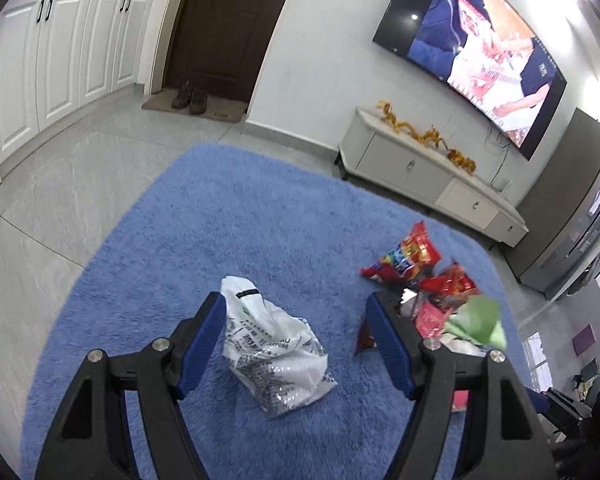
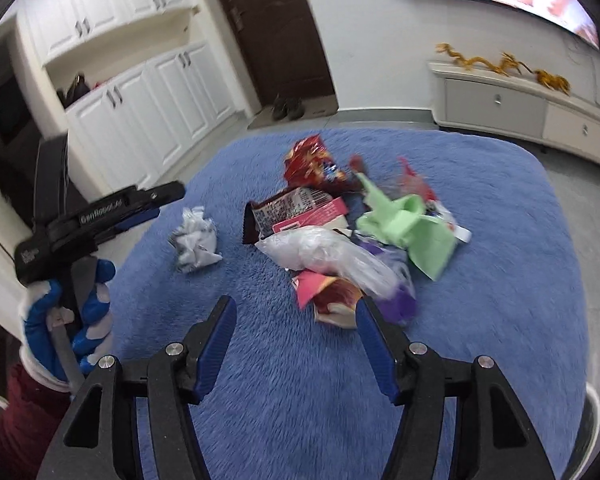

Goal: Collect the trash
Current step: 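Grasp the white printed plastic bag with the left gripper while the right gripper grasps the red-yellow chip bag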

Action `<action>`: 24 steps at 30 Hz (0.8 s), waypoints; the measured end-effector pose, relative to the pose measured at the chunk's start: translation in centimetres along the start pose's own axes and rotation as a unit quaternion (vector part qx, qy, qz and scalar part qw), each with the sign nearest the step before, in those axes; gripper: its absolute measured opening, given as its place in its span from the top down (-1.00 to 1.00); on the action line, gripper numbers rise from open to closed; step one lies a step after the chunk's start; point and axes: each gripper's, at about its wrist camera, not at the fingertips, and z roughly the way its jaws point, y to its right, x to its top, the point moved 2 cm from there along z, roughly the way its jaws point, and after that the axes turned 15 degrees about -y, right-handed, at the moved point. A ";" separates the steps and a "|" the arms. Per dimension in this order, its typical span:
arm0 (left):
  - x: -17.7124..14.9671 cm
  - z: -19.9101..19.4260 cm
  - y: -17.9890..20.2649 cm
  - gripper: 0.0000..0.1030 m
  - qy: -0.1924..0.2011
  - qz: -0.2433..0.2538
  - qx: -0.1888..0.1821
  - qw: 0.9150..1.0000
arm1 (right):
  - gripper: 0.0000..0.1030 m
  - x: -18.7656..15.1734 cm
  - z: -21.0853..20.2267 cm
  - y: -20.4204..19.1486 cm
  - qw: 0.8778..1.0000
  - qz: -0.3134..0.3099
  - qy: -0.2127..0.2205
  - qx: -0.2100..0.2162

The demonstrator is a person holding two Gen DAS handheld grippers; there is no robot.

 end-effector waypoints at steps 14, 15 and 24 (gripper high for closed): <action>-0.7 4.5 -0.5 -0.14 -0.048 0.021 0.019 0.998 | 0.03 0.3 4.7 1.4 0.998 -0.001 -0.023 -0.050; -0.7 4.4 -0.5 -0.12 -0.047 0.023 0.020 0.998 | 0.10 0.2 4.6 1.4 0.999 -0.002 -0.022 -0.050; -2.8 1.6 0.3 0.00 -0.044 0.033 0.001 0.999 | 0.15 -2.7 2.2 -0.5 1.000 -0.011 -0.017 -0.022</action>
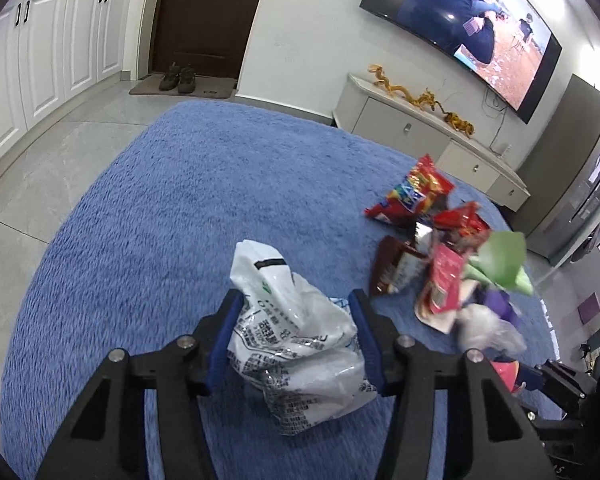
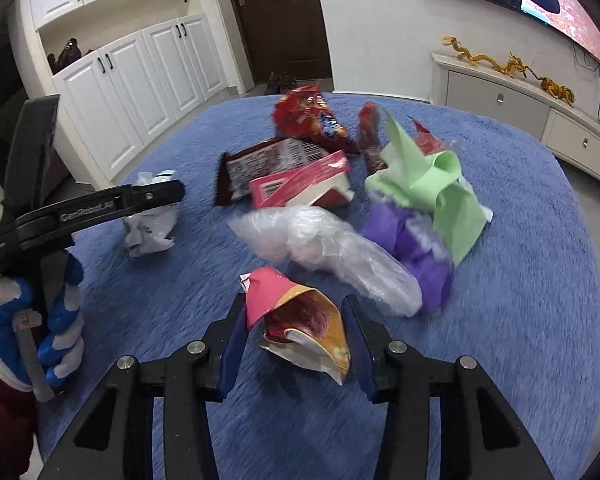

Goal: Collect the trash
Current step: 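Grasp the white printed plastic bag with the left gripper while the right gripper grasps the red-yellow chip bag, then carry both bags over the grey bin and open both grippers to drop them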

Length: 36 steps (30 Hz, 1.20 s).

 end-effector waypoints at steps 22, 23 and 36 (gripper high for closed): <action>-5.1 -10.6 8.8 0.02 0.055 0.082 -0.126 0.987 | 0.16 -9.4 -15.0 3.7 0.986 0.098 0.132 -0.004; -5.0 -10.8 9.4 0.02 0.056 0.087 -0.129 0.986 | 0.16 -10.0 -15.8 4.7 0.984 0.111 0.142 -0.008; -5.7 -9.0 28.4 0.02 0.009 0.221 -0.179 0.959 | 0.16 -17.7 -22.0 18.6 0.939 0.259 0.214 -0.071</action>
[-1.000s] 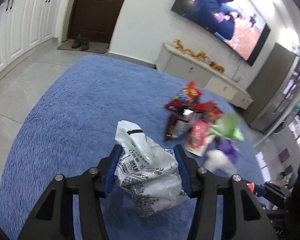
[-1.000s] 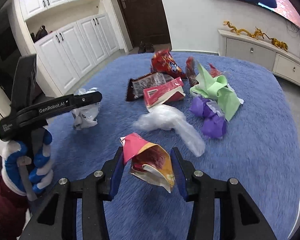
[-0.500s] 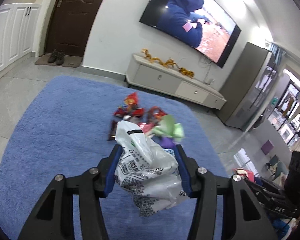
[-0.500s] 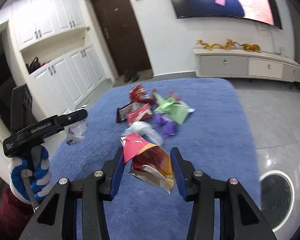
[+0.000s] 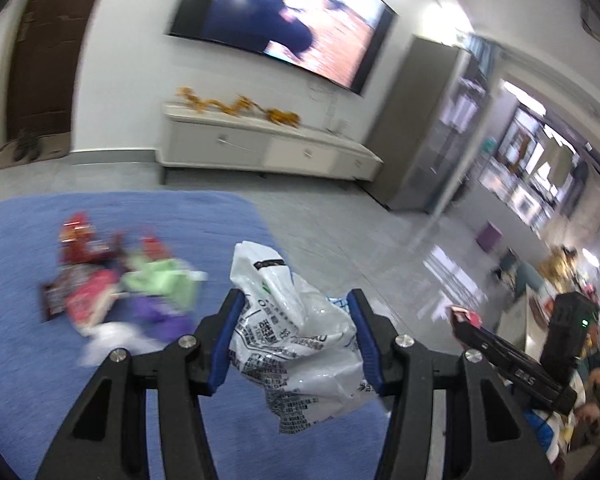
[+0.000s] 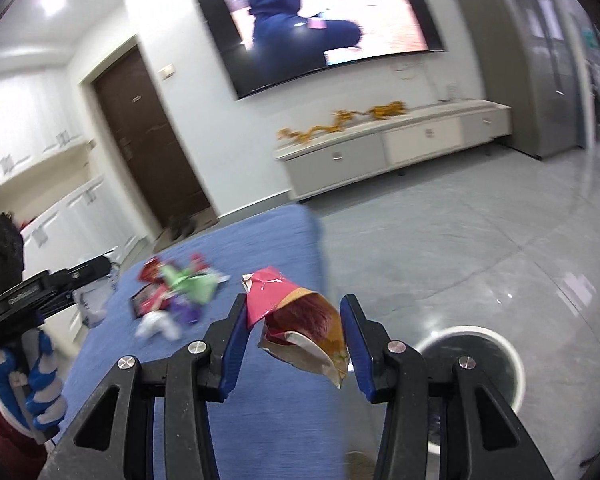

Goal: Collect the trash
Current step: 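Carry both bags over the grey bin and open both grippers to drop them, then move both open grippers back to the trash pile on the rug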

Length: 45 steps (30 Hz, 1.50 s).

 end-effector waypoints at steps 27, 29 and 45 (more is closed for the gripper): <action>3.2 27.1 17.3 -0.34 -0.218 0.054 -0.117 0.967 | -0.18 -3.9 6.0 21.0 0.969 0.212 -0.079 -0.102; 3.3 26.3 17.1 -0.34 -0.204 0.058 -0.112 0.971 | -0.18 -3.9 5.4 21.0 0.968 0.213 -0.076 -0.105; 0.0 11.6 10.1 -0.34 -0.087 0.048 -0.030 0.995 | -0.18 -1.5 -0.8 10.3 0.988 0.134 -0.015 -0.074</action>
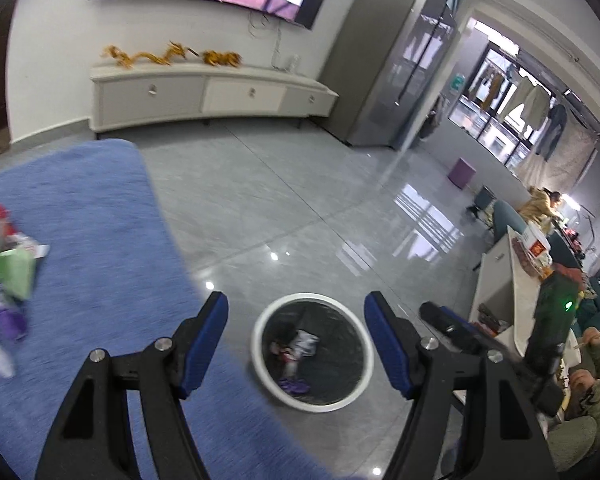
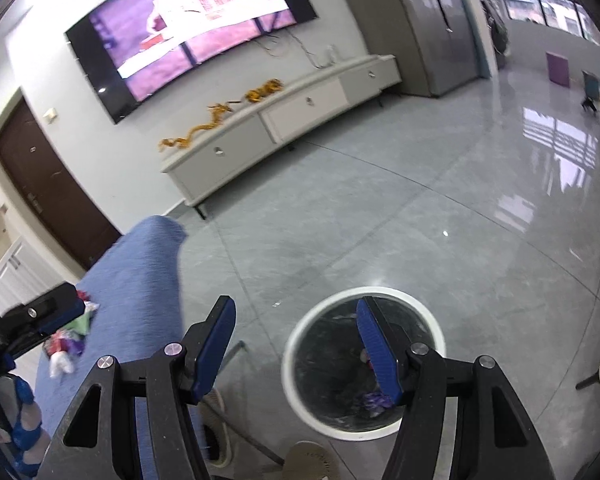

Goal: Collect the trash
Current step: 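Move both open grippers back to the trash pile on the rug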

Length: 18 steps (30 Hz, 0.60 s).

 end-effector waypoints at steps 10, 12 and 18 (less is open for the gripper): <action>-4.7 -10.5 -7.5 -0.34 0.082 -0.042 0.054 0.994 | -0.18 -0.3 -3.5 -8.8 0.995 -0.091 0.028 0.025; -5.5 -12.9 -9.5 -0.34 0.105 -0.061 0.067 0.990 | -0.18 -0.3 -4.2 -10.9 0.993 -0.108 0.035 0.037; -7.5 -21.9 -14.9 -0.34 0.186 -0.111 0.132 0.967 | -0.18 -0.2 -5.4 -16.2 0.984 -0.157 0.049 0.067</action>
